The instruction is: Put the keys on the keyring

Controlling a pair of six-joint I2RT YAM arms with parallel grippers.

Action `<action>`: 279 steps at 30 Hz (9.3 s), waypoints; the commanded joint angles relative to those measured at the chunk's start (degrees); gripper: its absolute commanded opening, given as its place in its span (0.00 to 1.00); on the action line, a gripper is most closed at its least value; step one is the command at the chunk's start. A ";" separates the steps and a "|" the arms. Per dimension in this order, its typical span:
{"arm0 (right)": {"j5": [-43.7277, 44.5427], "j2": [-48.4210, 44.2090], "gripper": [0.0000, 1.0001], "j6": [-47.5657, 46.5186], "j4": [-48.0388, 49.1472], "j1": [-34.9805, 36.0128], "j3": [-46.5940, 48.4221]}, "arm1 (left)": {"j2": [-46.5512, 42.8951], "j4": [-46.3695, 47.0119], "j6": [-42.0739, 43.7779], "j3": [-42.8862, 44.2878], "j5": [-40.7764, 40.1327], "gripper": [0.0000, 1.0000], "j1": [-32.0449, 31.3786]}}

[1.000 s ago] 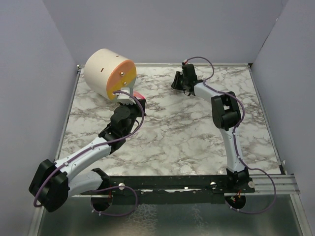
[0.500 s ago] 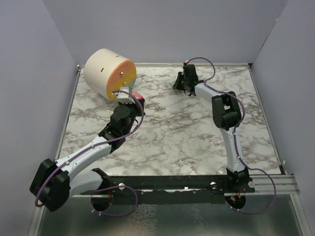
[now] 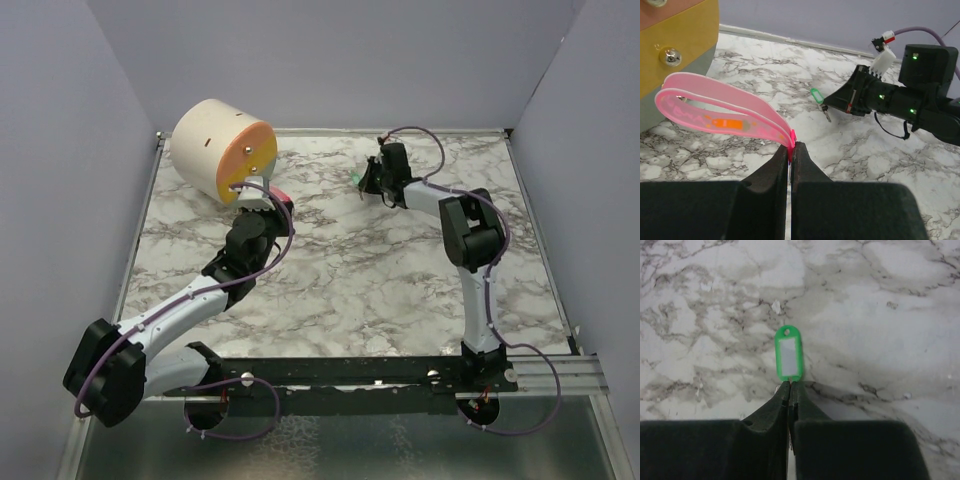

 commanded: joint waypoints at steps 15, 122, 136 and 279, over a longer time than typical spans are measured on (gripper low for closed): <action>-24.03 -45.33 0.01 -8.74 30.38 0.15 -53.40 | -0.29 3.71 -5.15 0.40 10.89 0.00 0.32; -9.36 -65.85 0.01 21.45 38.35 16.24 -68.49 | 13.65 23.63 -6.93 1.54 -13.31 0.00 -22.37; -8.72 -65.25 0.01 22.37 38.25 16.24 -68.30 | 13.46 23.99 -5.51 1.54 -13.15 0.00 -22.75; -4.01 -69.19 0.01 24.89 35.23 16.18 -69.48 | 12.55 23.94 -1.77 2.42 -10.48 0.00 -24.61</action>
